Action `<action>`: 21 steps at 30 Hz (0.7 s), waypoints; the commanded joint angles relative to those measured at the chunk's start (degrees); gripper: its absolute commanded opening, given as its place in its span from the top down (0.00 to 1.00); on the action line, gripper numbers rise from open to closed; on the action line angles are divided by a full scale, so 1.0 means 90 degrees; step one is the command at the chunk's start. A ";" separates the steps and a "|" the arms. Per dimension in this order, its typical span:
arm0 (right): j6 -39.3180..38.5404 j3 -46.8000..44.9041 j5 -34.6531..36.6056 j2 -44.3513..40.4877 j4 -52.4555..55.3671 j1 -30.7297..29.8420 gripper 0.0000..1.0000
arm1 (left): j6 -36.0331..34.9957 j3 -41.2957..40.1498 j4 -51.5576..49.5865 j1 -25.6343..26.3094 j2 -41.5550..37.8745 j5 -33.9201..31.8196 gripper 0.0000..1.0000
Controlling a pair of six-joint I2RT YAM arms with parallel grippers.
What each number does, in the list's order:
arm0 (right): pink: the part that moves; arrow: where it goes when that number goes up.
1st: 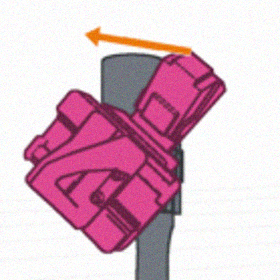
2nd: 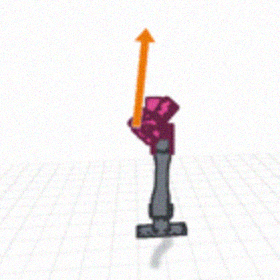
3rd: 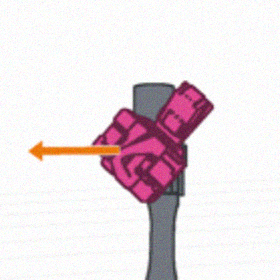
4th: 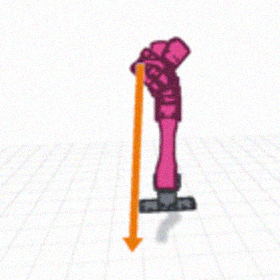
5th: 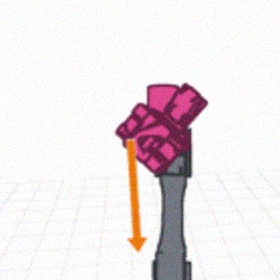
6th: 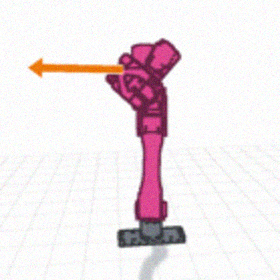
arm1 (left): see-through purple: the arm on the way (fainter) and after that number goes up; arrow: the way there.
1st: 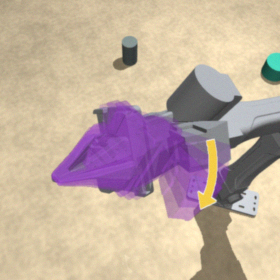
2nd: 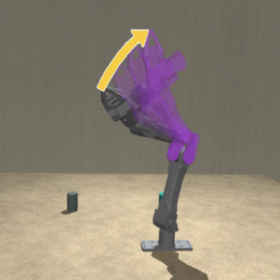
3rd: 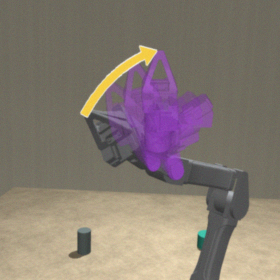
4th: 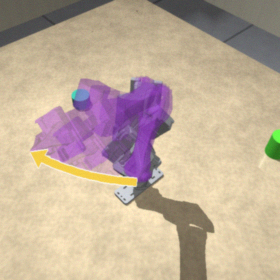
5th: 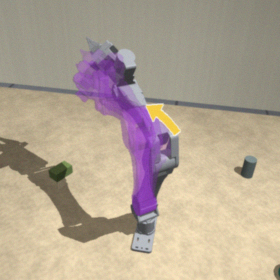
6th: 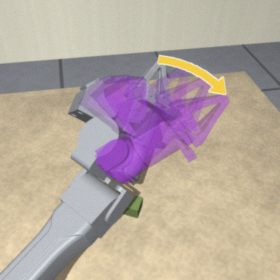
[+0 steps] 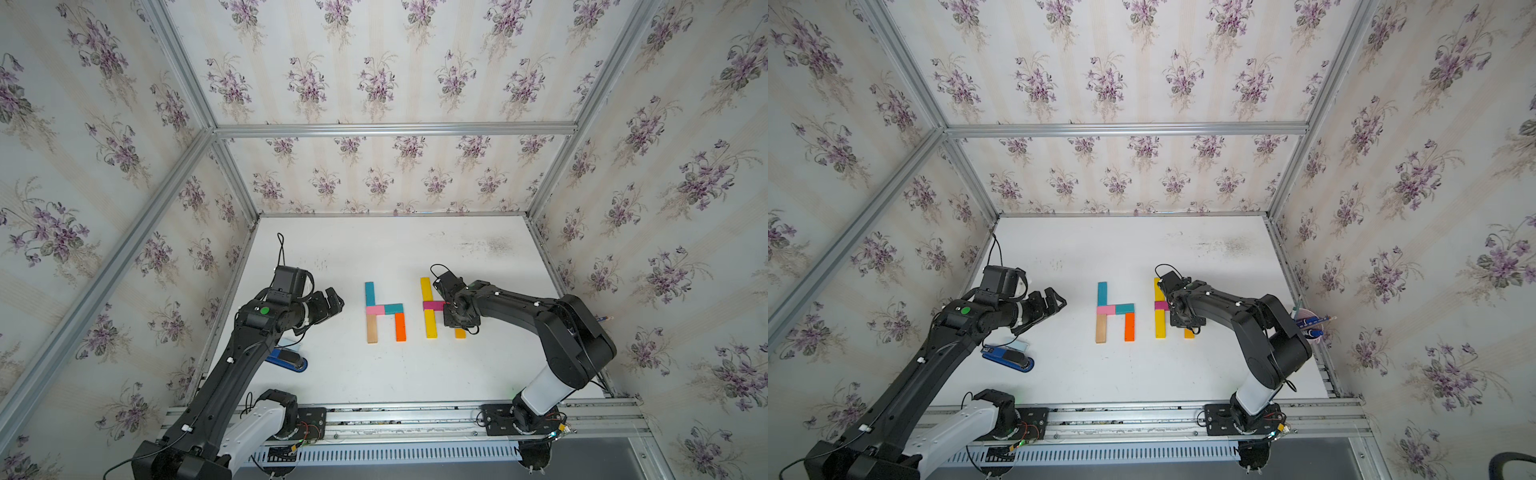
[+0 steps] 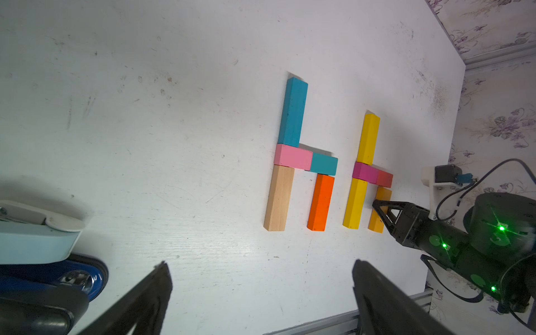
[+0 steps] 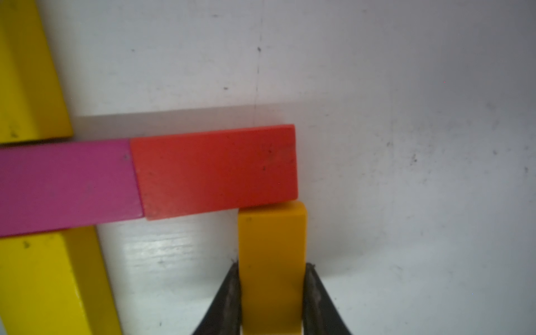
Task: Assemble the letter h with building blocks
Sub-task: Assemble the building block at the center of the board.
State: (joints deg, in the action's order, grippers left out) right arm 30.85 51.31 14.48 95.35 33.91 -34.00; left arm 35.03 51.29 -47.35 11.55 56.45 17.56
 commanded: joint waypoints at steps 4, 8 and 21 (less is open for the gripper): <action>-0.0039 -0.0130 -0.0236 0.0073 0.0231 0.0011 0.59 | -0.0028 0.0063 -0.0046 -0.0004 0.0008 0.0001 0.01; -0.0039 -0.0128 -0.0227 0.0051 0.0172 0.0008 0.47 | -0.0035 0.0083 -0.0066 -0.0004 0.0017 0.0001 0.01; -0.0211 -0.0089 -0.0373 0.0167 0.0031 0.0008 0.59 | -0.0039 0.0158 -0.0080 -0.0004 0.0054 -0.0003 0.01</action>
State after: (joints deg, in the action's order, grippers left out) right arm 29.76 51.42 14.41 95.77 33.58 -33.85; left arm 35.03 52.14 -48.27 11.55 56.80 17.58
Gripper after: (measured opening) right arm 0.407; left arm 0.993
